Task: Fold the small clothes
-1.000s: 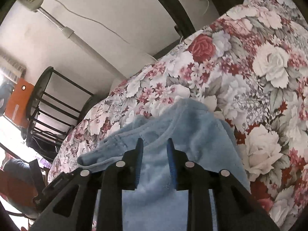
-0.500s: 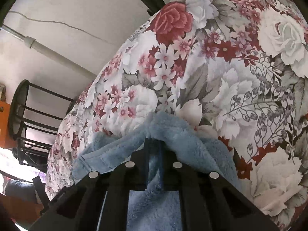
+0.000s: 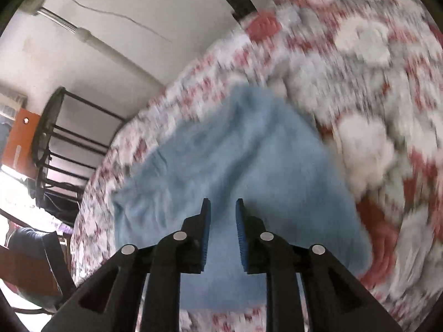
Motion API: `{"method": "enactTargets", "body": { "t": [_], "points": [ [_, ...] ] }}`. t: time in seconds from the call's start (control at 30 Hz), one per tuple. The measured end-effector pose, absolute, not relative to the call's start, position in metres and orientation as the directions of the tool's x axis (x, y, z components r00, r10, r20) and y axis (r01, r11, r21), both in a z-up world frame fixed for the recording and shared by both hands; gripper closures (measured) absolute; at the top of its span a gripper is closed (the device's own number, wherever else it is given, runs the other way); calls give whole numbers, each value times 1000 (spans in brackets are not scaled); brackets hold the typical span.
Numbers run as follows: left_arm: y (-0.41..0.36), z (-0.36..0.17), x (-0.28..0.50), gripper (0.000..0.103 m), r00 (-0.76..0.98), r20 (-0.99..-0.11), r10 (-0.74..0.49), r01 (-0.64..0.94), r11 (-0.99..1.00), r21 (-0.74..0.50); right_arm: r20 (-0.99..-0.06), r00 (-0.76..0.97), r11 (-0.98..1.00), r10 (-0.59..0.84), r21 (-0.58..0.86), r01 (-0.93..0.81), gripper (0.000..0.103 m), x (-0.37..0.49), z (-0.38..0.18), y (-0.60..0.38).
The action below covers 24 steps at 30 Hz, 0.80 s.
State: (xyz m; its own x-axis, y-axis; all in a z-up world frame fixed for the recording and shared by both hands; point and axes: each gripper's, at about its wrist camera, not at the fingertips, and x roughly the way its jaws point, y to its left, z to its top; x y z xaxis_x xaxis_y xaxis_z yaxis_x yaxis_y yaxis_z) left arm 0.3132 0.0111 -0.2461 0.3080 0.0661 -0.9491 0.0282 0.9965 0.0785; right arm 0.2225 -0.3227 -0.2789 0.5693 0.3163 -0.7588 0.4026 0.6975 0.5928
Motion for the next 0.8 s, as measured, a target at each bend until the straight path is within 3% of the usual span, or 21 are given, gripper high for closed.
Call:
{"method": "enactTargets", "body": {
  "t": [0.07, 0.17, 0.2, 0.27, 0.37, 0.53, 0.73, 0.8],
  "points": [
    [14, -268, 304, 4, 270, -956, 117, 48, 990, 135, -782, 526, 686, 334, 584, 433, 81, 221, -296, -324],
    [28, -286, 305, 4, 224, -974, 39, 17, 999, 44, -789, 507, 663, 347, 589, 462, 99, 219, -319, -330],
    [33, -285, 304, 4, 217, -976, 12, -6, 1000, 10, -777, 519, 644, 357, 607, 466, 98, 214, -318, -333],
    [37, -273, 297, 4, 238, -971, -10, -30, 999, -17, -760, 547, 645, 351, 620, 448, 94, 204, -304, -334],
    [26, -252, 270, 5, 304, -950, 73, 10, 997, 80, -751, 587, 702, 302, 592, 396, 72, 181, -275, -324],
    [14, -235, 219, 5, 279, -958, 62, 25, 997, 72, -783, 542, 768, 303, 538, 348, 68, 138, -261, -298],
    [3, -214, 156, 5, 299, -954, -18, -40, 999, -32, -770, 574, 798, 276, 517, 309, 68, 106, -224, -279],
    [3, -210, 153, 5, 300, -954, -16, -65, 997, -37, -760, 599, 810, 251, 504, 300, 62, 106, -212, -271]
  ]
}}
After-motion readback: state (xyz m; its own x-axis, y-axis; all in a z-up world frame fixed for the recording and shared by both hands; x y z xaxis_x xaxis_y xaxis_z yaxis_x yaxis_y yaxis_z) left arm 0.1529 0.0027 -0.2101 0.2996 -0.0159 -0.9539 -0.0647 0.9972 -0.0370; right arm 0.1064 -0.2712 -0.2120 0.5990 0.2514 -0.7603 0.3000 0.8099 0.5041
